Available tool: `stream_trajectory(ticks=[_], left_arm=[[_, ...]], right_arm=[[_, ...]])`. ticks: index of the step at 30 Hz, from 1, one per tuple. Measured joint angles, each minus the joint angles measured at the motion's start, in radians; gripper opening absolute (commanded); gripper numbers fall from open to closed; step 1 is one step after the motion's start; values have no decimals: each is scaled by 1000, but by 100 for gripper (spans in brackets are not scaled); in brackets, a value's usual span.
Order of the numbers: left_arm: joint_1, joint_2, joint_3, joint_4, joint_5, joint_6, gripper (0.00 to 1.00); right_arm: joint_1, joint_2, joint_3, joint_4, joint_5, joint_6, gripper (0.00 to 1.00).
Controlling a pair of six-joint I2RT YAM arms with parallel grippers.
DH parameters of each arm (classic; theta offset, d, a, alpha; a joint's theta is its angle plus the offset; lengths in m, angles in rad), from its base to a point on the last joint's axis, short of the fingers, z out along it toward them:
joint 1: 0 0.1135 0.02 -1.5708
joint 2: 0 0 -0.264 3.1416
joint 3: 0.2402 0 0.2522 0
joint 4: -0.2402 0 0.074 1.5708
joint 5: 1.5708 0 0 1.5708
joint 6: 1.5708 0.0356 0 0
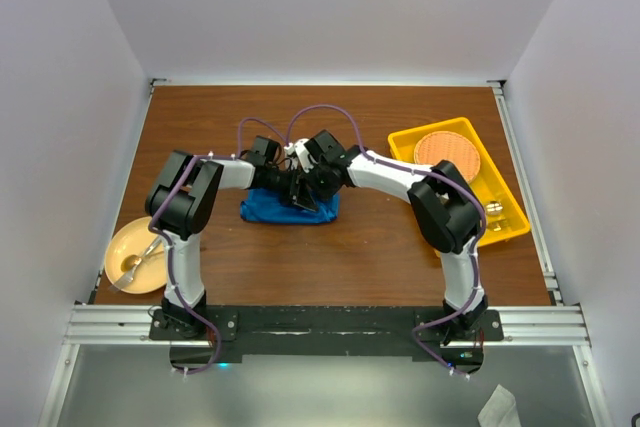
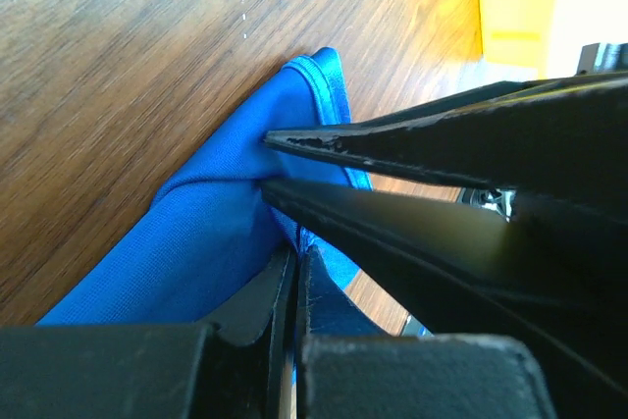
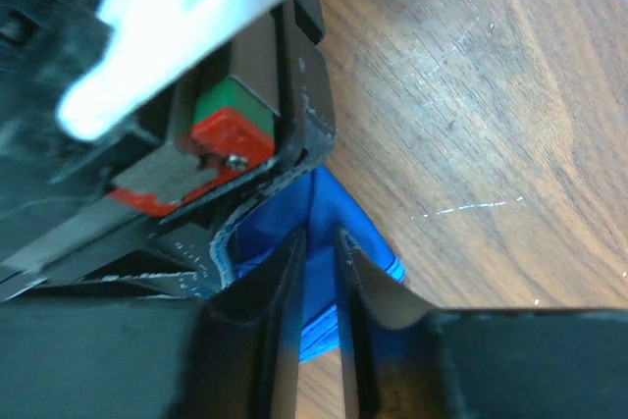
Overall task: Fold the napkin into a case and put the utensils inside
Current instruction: Stuff the top corner of the smaller-rectangle-folded napkin at the center of the board.
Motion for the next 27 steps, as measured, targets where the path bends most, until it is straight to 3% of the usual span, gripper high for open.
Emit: stream_trajectory(ticks=[2,27], left_arm=[[0,0,2,-2,0,0,0],[6,1,14,-24,-8,-8,0]], right_arm=[[2,5,-2,1,5,-7,0],[3,-42,6,-35,-8,-36,0]])
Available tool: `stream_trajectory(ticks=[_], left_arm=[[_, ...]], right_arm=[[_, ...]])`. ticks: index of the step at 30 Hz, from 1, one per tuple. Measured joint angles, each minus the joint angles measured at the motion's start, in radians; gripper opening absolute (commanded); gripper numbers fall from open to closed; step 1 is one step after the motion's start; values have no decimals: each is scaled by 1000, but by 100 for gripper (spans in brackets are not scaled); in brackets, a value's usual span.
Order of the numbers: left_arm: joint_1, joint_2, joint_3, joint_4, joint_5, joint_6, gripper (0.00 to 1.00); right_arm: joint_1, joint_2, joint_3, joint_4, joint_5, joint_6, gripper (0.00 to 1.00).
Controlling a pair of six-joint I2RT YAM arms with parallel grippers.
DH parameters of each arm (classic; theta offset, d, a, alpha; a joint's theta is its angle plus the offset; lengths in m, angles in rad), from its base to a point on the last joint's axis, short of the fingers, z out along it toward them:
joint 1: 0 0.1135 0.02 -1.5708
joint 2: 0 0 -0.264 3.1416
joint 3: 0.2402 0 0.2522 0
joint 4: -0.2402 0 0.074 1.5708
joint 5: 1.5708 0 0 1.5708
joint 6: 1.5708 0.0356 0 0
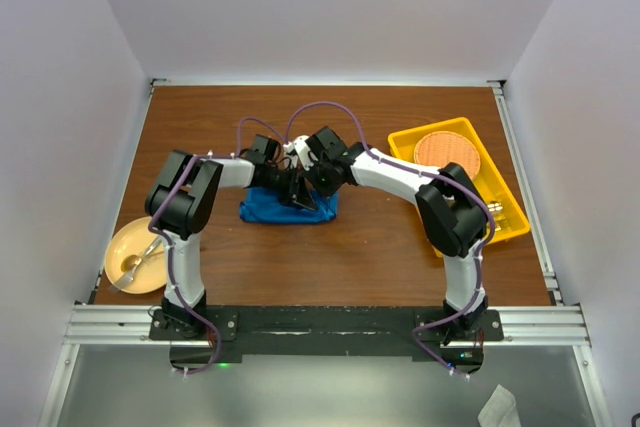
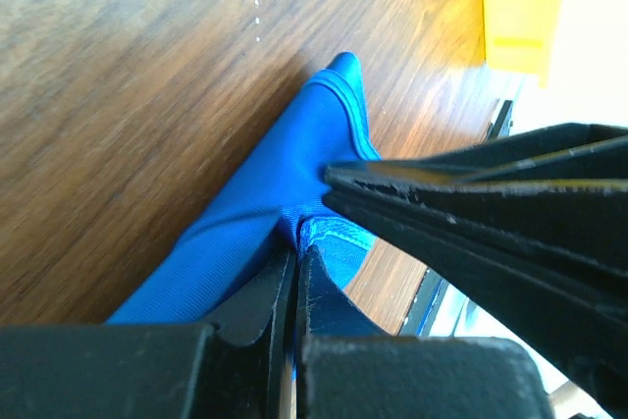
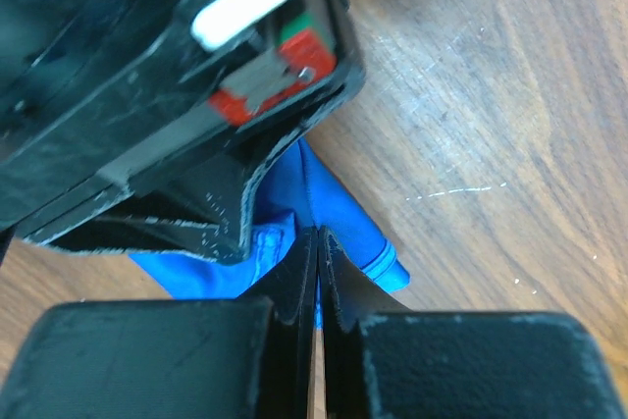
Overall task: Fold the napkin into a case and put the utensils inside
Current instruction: Stuff the top corner of the smaller-rectangle-folded napkin at the center of the board.
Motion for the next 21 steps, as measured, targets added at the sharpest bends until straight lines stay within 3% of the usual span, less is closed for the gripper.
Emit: stream_trajectory(ticks=[21], left_arm=[[3,33,78,-18,-49,-40,0]], right_arm=[[0,-3,0,-1,-28,-7,0]])
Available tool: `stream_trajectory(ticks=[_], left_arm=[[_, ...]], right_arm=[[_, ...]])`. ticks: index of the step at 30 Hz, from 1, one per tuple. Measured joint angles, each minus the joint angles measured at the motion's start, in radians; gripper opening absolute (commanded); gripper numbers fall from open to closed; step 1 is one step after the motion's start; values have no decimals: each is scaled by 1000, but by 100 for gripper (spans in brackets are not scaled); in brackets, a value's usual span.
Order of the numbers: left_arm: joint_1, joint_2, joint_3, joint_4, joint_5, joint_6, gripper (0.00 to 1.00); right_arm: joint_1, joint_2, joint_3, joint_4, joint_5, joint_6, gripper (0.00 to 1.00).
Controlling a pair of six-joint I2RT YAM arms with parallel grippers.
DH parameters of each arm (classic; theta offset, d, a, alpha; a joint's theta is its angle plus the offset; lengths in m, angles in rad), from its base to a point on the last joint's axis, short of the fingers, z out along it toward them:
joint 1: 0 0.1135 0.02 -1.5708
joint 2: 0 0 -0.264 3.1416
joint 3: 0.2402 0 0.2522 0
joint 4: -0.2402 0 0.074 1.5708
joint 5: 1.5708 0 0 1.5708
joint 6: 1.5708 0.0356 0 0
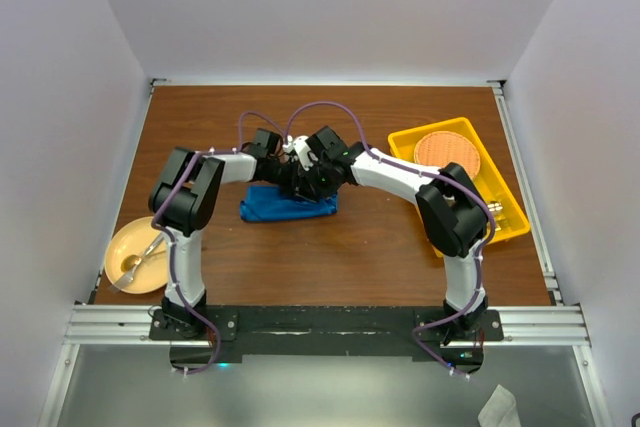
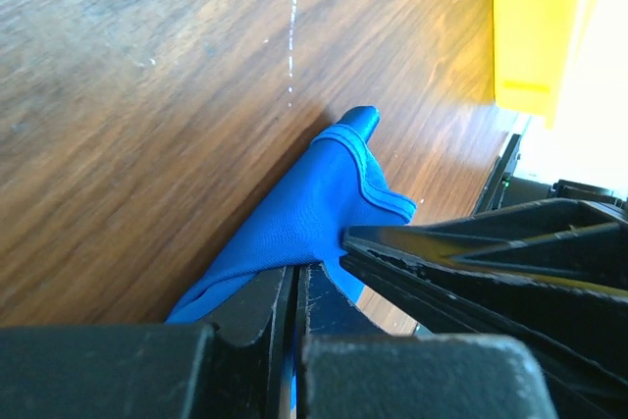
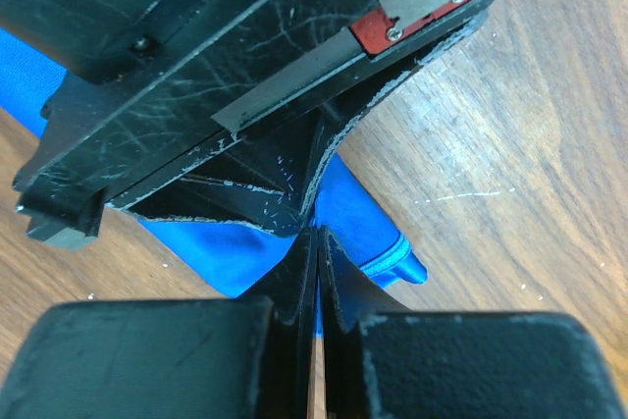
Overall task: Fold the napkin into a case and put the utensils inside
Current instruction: Stuff the top corner of the smaller-rectangle-folded napkin at the center of the board.
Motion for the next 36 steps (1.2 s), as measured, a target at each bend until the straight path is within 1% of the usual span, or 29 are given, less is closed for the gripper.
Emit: stream_trajectory(ticks=[8,11,14,22,31,33,36], left_arm=[[3,8,12,0,-1,-2,22],[10,8,12,0,5,-7,27],[13,8,12,1,15,-11,30],[28,-7,12,-27,13,12,34],[84,-34,13,-122,-7,108,34],[85,-35,14,-134,-5,127,33],[85,-36,18,-149,-5,152,23]], right_arm=[[0,24,-3,19,27,-3,0],[-2,33,-9,32,34,-6,0],[-6,37,-13,42,39,-7,0],[-13,49,-21,66,43,-13,0],[-13,49,-23,76,43,-18,0],[-13,49,-24,76,43,-18,0],[-13,49,-24,77,43,-18,0]])
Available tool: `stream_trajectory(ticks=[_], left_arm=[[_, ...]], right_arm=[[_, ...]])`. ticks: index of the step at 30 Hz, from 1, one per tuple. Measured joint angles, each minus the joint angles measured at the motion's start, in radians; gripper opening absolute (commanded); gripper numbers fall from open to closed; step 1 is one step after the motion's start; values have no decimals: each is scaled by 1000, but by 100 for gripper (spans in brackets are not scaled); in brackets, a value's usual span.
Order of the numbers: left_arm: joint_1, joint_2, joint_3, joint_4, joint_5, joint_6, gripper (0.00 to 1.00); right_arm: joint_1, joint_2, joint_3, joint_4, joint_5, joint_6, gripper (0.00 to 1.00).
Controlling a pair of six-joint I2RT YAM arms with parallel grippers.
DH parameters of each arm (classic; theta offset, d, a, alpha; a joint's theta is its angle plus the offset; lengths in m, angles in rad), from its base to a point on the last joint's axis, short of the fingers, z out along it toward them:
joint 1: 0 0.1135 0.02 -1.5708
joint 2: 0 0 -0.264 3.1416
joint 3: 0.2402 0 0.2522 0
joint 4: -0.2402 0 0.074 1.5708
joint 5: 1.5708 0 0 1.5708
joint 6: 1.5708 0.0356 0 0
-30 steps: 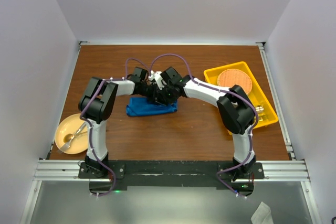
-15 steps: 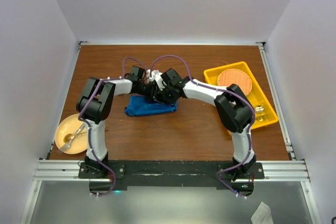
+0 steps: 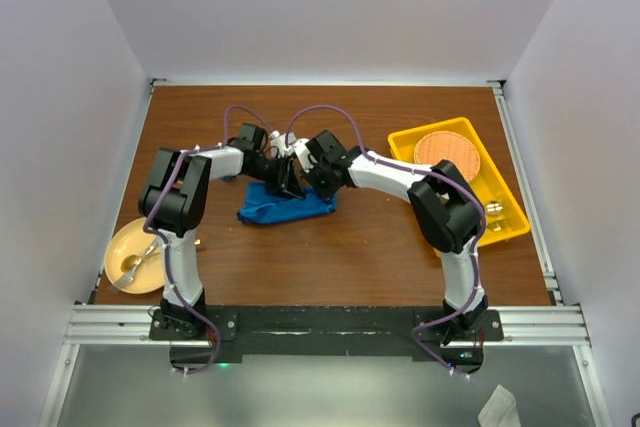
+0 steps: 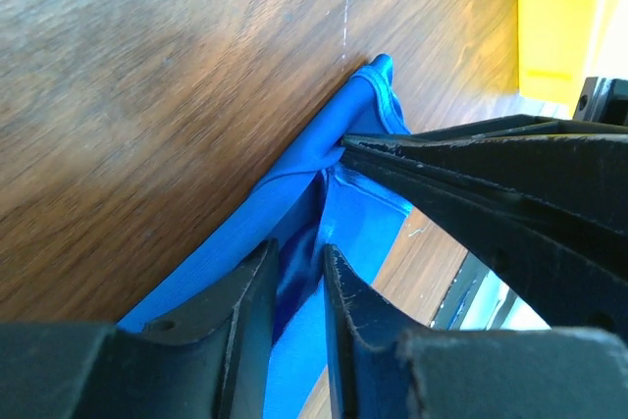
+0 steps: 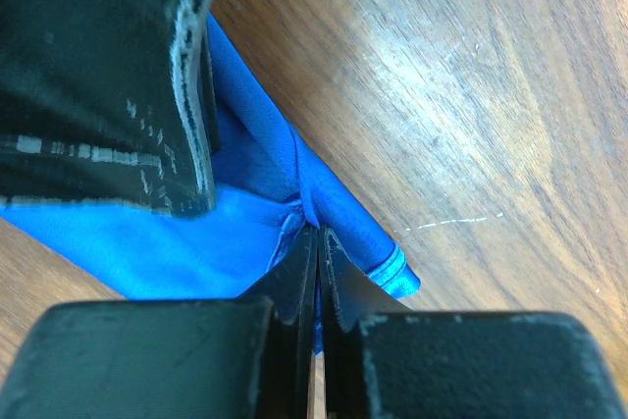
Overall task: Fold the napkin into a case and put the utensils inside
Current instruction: Stuff the top corner of the smaller-rectangle-folded napkin at the center of the board.
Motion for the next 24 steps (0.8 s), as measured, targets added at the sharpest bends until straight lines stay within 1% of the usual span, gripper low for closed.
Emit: stream_trajectory(ticks=[1,4,6,16,24], left_arm=[[0,0,0,-3,0,2,15],[0,0,0,-18,-11,18,4],[-3,0,2,-25,-15,19,0],[-23,2,13,-28,-38,15,0],[-27,2,13,-29,-52,13,0]], right_arm=[[0,0,0,0,0,0,0],[0,0,0,-1,-2,0,0],[0,0,3,-4,-4,1,0],[-4,0,65,-66,-13,18,0],[-7,0,80,-90,-21,32,0]])
